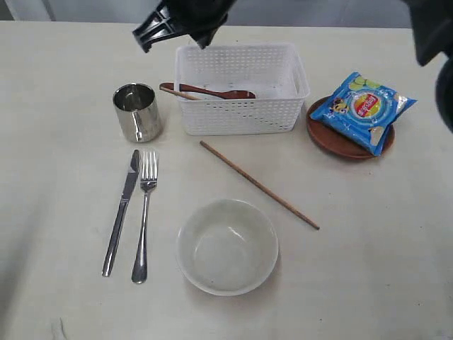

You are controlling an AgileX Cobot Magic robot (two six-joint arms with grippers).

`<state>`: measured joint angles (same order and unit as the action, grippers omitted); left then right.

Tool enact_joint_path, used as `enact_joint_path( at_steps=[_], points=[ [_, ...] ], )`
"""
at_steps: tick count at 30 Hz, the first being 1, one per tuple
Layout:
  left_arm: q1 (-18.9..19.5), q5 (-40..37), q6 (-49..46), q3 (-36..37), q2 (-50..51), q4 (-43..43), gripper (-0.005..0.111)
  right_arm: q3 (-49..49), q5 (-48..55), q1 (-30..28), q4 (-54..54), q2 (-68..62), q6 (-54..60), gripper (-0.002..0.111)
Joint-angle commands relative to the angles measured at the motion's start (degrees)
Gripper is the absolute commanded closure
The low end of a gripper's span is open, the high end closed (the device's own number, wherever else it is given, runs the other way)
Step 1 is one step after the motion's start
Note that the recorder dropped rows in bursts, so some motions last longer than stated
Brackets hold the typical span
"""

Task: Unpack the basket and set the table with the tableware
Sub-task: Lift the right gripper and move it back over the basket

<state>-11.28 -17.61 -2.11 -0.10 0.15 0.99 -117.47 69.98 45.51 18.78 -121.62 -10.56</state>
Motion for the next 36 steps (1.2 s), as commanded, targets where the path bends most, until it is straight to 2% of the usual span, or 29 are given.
enact_joint_path(
  at_steps=[1,9,17,22,30,36],
  points=[
    [0.0,0.5,0.2,0.1,-0.2,-0.2,0.107,5.3,0.0,-3.7,0.4,4.9,0.4,0.109],
    [0.0,0.5,0.2,0.1,-0.2,0.2,0.107,20.2,0.0,-11.5,-2.6,13.3,1.0,0.109],
    [0.0,0.5,0.2,0.1,-0.2,0.2,0.107,34.7,-12.0,-16.6,-6.0,20.5,5.9,0.109],
    [0.0,0.5,0.2,0.1,-0.2,0.2,0.107,35.6,-13.7,-17.4,-10.1,20.9,7.7,0.109],
    [0.0,0.5,0.2,0.1,-0.2,0.2,0.107,35.6,-13.8,-17.3,-26.5,20.9,16.8,0.109],
    [0.0,0.5,0.2,0.1,-0.2,0.2,0.107,35.6,-15.0,-17.1,-26.2,20.9,16.9,0.109]
  ],
)
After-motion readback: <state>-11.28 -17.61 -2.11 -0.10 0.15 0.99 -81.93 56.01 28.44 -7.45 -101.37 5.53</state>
